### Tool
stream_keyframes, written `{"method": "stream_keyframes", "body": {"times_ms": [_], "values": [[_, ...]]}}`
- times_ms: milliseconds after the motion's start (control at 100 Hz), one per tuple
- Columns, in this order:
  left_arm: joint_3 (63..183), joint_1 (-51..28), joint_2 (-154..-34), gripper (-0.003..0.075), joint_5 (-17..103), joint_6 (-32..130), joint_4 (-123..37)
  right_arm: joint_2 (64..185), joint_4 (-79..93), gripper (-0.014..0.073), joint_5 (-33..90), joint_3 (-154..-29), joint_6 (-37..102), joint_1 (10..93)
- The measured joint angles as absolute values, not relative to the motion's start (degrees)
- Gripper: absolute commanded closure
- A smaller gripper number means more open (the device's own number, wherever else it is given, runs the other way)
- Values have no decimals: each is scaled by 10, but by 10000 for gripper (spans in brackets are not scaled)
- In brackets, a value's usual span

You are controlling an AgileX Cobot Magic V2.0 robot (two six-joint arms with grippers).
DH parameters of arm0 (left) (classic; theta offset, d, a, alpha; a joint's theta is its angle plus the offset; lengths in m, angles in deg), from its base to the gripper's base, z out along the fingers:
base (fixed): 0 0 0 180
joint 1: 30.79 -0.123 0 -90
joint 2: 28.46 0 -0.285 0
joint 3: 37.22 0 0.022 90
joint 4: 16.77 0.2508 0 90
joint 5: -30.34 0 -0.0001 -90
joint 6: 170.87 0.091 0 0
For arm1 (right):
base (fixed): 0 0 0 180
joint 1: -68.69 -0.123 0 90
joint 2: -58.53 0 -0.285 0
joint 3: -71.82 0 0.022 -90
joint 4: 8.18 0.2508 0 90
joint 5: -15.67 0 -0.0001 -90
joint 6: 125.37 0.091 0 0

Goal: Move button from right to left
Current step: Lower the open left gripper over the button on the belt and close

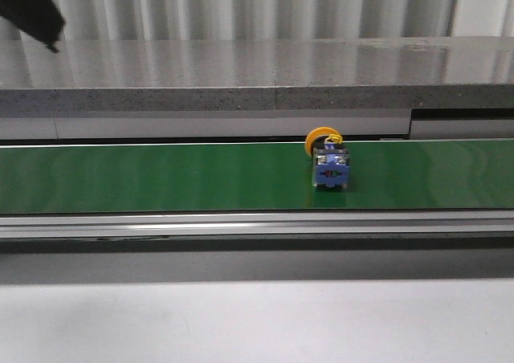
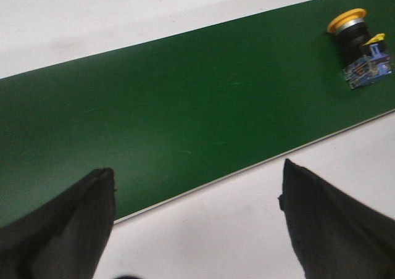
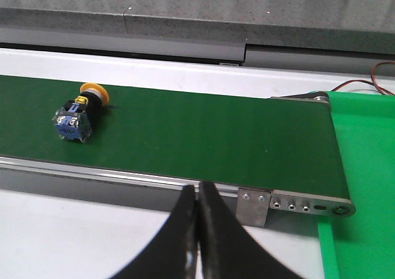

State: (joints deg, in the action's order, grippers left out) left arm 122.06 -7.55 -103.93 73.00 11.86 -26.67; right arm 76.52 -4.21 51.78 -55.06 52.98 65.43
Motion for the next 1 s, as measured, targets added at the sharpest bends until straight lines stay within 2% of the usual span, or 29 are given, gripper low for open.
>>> {"method": "stream_keyframes", "body": {"times_ms": [460, 690, 1000], "values": [[1441, 40, -1295, 187, 824, 33, -271, 765, -42, 660, 518, -551, 530, 654], [1527, 48, -1385, 187, 873, 19, -306, 765, -42, 660, 518, -551, 530, 654], [1571, 48, -1447, 187, 881, 16, -338, 765, -42, 660, 518, -551, 530, 654]]}}
